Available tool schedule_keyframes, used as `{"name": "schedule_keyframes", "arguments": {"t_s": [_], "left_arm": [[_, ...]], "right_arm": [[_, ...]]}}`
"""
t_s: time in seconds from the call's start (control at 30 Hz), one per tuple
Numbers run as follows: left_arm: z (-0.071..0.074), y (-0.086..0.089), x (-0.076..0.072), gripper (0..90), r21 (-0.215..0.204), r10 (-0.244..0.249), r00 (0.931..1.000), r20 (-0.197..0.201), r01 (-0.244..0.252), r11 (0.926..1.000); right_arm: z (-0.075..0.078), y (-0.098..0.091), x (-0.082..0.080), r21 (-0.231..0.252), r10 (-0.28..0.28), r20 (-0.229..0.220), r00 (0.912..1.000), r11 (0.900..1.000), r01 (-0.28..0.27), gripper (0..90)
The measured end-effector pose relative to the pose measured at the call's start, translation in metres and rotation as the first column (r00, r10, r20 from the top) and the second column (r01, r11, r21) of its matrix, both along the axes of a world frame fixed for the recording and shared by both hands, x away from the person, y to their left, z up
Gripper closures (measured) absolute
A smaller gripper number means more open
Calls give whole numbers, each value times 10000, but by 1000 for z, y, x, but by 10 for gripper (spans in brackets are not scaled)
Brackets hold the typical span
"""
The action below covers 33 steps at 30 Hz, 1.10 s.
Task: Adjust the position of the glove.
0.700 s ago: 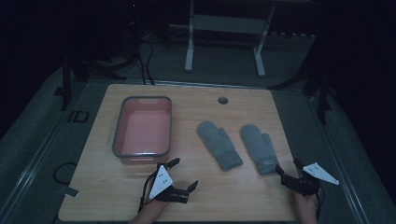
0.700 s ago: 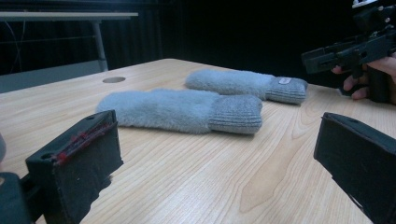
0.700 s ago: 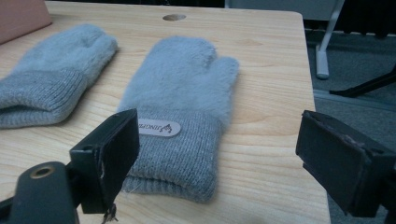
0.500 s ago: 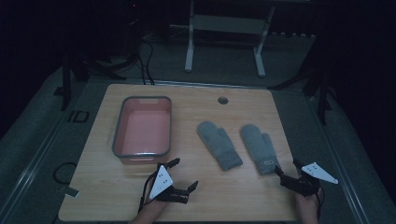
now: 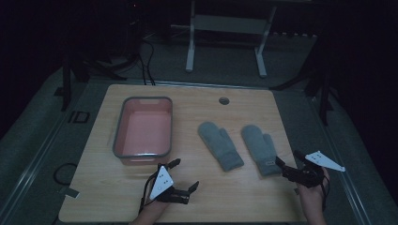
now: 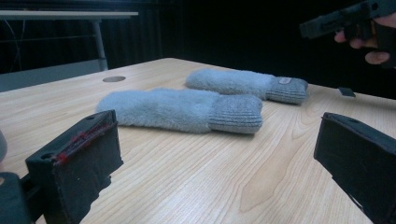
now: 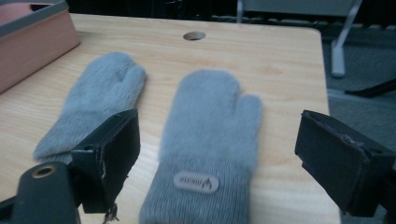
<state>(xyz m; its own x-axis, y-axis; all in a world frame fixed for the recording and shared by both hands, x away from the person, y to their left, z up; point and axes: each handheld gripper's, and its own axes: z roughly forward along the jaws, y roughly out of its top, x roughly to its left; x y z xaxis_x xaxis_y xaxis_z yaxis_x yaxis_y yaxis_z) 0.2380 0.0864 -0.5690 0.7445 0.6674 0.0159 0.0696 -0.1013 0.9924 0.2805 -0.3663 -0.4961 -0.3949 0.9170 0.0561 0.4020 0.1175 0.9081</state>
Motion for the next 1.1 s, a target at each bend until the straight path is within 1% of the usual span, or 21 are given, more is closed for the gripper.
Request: {"name": "schedule_keyframes", "arguments": {"t_s": [0.07, 0.1, 0.13, 0.2, 0.23, 0.3, 0.37, 0.4, 0.5, 0.53, 0.6, 0.63, 0.67, 0.73, 0.8, 0.83, 0.9, 1.0, 1.03, 1.07, 1.1], "left_arm": [[0, 0, 0, 7, 0, -6, 10000, 1, 6, 10000], [0, 0, 0, 7, 3, -14, 10000, 4, 14, 10000], [0, 0, 0, 7, 4, -18, 10000, 1, 18, 10000], [0, 0, 0, 7, -10, -14, 10000, -14, 14, 10000], [0, 0, 0, 7, -19, -14, 10000, -20, 14, 10000], [0, 0, 0, 7, -19, -20, 10000, -33, 20, 10000], [0, 0, 1, 7, -55, -22, 10000, -56, 22, 10000], [0, 0, 0, 7, -54, -19, 10000, -61, 18, 10000], [0, 0, 0, 7, -20, -19, 10000, -43, 19, 10000], [0, 0, 0, 7, -4, -23, 10000, -31, 23, 10000], [0, 0, 0, 7, 5, -32, 10000, -15, 32, 10000], [0, 0, 0, 7, 2, -34, 10000, -14, 34, 10000], [0, 0, 0, 7, -5, -38, 10000, -24, 38, 10000], [0, 0, 0, 7, -11, -41, 10000, -44, 41, 10000], [0, 0, 0, 7, -15, -42, 10000, -45, 42, 10000], [0, 0, 0, 7, -4, -47, 10000, -35, 47, 10000], [0, 0, 0, 7, 9, -59, 10000, -20, 59, 10000], [0, 0, 0, 7, 4, -67, 10000, -22, 67, 10000], [0, 0, 0, 7, -3, -62, 10000, -24, 62, 10000], [0, 0, 0, 7, -2, -64, 10000, -25, 64, 10000], [0, 0, 0, 7, 6, -68, 10000, -16, 68, 10000]], "right_arm": [[4, 5, 4, 6, 53, -52, 10000, 10000, -53, 140], [6, 7, 5, 150, 128, 66, 9999, 9998, -129, 140], [7, 10, 7, 254, 146, -6, 9999, 9996, -146, 140], [11, 15, 11, 12, 173, -146, 9997, 9998, -173, 140], [14, 20, 13, -60, 413, -164, 9990, 9991, -414, 139], [17, 28, 16, -260, 577, -113, 9983, 9980, -580, 138], [20, 35, 19, -242, 848, -181, 9962, 9961, -853, 131], [22, 39, 21, -292, 876, -159, 9960, 9957, -881, 129], [26, 51, 25, -412, 1193, -23, 9929, 9920, -1193, 128], [28, 55, 26, -448, 1310, 118, 9913, 9905, -1303, 130], [30, 63, 29, -483, 1639, 172, 9863, 9855, -1629, 131], [31, 67, 31, -577, 1734, 187, 9847, 9834, -1721, 131], [31, 71, 33, -614, 1843, 70, 9829, 9811, -1835, 131], [32, 79, 37, -565, 1872, -286, 9819, 9804, -1885, 129], [33, 86, 42, -436, 2050, -548, 9772, 9773, -2074, 128], [33, 89, 44, -458, 2077, -560, 9766, 9766, -2104, 129], [33, 95, 48, -376, 2338, -600, 9704, 9710, -2362, 130], [31, 107, 56, -167, 2544, -886, 9630, 9663, -2569, 118], [31, 111, 58, -216, 2551, -906, 9627, 9659, -2580, 115], [30, 115, 61, -297, 2678, -977, 9585, 9619, -2718, 104], [29, 120, 63, -352, 2721, -979, 9573, 9603, -2766, 104]]}}
